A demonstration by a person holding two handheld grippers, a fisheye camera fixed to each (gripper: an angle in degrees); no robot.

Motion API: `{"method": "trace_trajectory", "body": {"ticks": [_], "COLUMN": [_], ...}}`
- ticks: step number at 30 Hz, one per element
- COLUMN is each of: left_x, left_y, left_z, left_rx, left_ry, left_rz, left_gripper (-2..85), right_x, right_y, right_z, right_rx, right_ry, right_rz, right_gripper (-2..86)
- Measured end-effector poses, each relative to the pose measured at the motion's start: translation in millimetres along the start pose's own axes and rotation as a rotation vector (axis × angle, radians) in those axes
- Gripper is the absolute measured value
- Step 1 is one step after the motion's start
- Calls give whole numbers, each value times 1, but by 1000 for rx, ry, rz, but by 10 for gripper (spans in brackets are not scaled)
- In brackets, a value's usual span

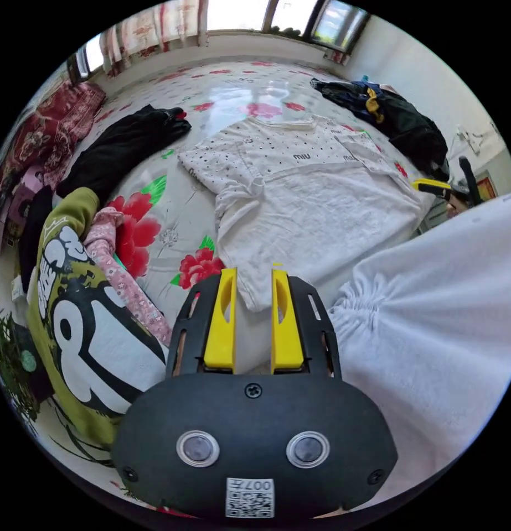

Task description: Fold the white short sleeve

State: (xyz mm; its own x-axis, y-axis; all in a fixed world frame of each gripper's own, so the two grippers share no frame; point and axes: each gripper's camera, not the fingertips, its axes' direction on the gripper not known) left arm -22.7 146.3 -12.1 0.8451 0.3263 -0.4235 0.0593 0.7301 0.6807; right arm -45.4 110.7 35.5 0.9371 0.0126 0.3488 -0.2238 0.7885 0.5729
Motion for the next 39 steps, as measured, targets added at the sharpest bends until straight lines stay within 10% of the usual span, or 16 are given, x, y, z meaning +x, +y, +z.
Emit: {"method": "trace_trajectory", "body": {"ticks": [14, 24, 32, 39], "left_x": [63, -83, -270, -334], "left_y": [-19, -111, -285, -212], "left_z": [30, -105, -65, -17], "left_rx": [-166, 34, 165, 226], "left_ry": [-54, 275, 137, 224], "left_rz": [445, 427, -132, -549], "left_gripper": [-7, -9, 52, 65], "right_x": [16, 110, 139, 164], "right_y": [2, -73, -207, -152], "right_z": [11, -100, -78, 2], "right_rx": [-259, 19, 251, 227], "right_ry": [-57, -614, -576, -463], "right_rz": [-172, -27, 115, 395], "right_gripper": [11, 5, 58, 96]}}
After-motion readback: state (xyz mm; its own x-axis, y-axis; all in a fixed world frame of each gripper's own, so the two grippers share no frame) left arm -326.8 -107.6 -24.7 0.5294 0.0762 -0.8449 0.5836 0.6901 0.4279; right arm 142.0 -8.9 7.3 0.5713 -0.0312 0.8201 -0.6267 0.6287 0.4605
